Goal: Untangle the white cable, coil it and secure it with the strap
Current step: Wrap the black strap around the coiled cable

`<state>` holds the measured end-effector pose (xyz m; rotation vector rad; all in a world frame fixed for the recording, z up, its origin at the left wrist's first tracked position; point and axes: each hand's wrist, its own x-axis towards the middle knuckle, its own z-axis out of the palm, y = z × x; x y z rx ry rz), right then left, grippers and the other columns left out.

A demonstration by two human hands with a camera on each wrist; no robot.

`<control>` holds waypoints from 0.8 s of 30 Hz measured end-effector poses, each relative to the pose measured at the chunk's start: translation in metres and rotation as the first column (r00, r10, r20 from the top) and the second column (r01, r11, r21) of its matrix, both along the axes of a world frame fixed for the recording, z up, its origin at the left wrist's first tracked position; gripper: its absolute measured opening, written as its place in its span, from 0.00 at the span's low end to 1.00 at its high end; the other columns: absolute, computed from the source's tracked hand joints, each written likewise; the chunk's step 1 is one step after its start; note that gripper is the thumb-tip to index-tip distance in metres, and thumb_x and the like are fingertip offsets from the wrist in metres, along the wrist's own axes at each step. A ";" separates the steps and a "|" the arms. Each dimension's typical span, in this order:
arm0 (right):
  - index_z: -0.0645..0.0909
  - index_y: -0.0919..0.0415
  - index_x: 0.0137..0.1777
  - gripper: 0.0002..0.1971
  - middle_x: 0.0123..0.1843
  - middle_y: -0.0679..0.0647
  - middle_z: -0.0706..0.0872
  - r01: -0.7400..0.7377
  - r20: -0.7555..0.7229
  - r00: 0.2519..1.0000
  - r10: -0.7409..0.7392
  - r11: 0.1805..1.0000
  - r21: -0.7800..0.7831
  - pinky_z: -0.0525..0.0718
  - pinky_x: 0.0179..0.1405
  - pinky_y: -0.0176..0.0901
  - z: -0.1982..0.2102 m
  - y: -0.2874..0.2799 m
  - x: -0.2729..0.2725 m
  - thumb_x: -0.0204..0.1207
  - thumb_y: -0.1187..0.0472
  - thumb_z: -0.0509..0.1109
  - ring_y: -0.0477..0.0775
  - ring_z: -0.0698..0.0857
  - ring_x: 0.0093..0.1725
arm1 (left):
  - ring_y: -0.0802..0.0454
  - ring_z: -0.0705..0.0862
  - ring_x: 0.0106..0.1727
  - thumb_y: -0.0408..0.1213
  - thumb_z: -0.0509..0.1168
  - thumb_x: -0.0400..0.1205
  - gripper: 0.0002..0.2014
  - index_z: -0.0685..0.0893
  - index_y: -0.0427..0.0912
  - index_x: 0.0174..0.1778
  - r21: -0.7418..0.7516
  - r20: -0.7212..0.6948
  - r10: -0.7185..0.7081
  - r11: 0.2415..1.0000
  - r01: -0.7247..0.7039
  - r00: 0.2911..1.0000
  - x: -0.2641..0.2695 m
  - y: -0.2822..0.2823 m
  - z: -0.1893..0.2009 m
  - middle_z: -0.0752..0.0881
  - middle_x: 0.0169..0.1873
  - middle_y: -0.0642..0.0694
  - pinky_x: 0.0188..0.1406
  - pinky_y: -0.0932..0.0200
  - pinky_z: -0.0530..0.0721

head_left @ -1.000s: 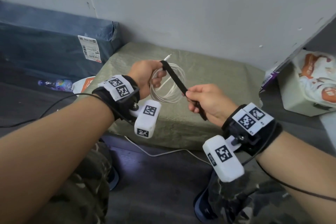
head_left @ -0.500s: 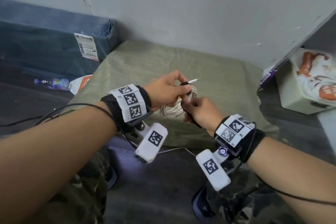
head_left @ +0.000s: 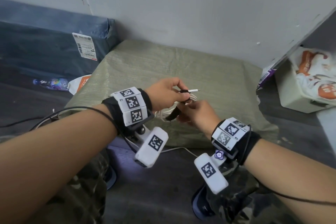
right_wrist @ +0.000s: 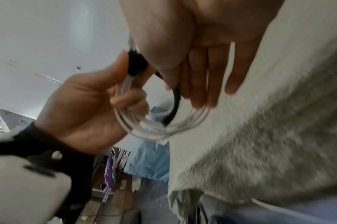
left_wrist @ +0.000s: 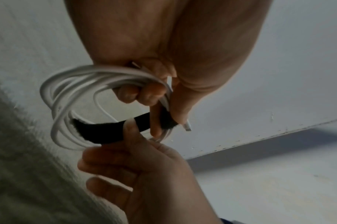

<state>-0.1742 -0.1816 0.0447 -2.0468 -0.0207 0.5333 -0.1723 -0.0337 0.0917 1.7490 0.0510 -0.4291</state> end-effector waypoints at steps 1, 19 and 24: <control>0.86 0.66 0.40 0.14 0.36 0.59 0.90 -0.043 -0.065 0.997 0.044 0.999 0.010 0.78 0.34 0.41 0.004 -0.001 0.003 0.79 0.55 0.67 0.51 0.86 0.34 | 0.58 0.73 0.21 0.30 0.67 0.80 0.08 0.77 0.45 0.38 0.048 0.024 -0.012 0.999 0.011 1.000 0.001 0.001 0.001 0.88 0.39 0.37 0.18 0.70 0.68; 0.87 0.56 0.53 0.24 0.61 0.57 0.87 -0.144 0.005 0.989 0.146 0.980 -0.135 0.77 0.61 0.48 0.032 -0.014 0.046 0.79 0.39 0.58 0.53 0.83 0.60 | 0.54 0.85 0.56 0.40 0.70 0.78 0.04 0.82 0.48 0.44 0.410 0.250 -0.237 0.904 0.119 0.939 -0.003 0.001 -0.007 0.89 0.52 0.52 0.60 0.55 0.79; 0.85 0.57 0.37 0.11 0.43 0.51 0.86 -0.104 -0.059 0.992 0.107 0.993 0.056 0.71 0.46 0.38 0.035 -0.009 0.047 0.79 0.61 0.64 0.46 0.80 0.46 | 0.54 0.85 0.55 0.41 0.70 0.78 0.03 0.82 0.51 0.45 0.445 0.268 -0.271 0.886 0.131 0.924 -0.005 0.001 -0.009 0.89 0.52 0.52 0.60 0.54 0.79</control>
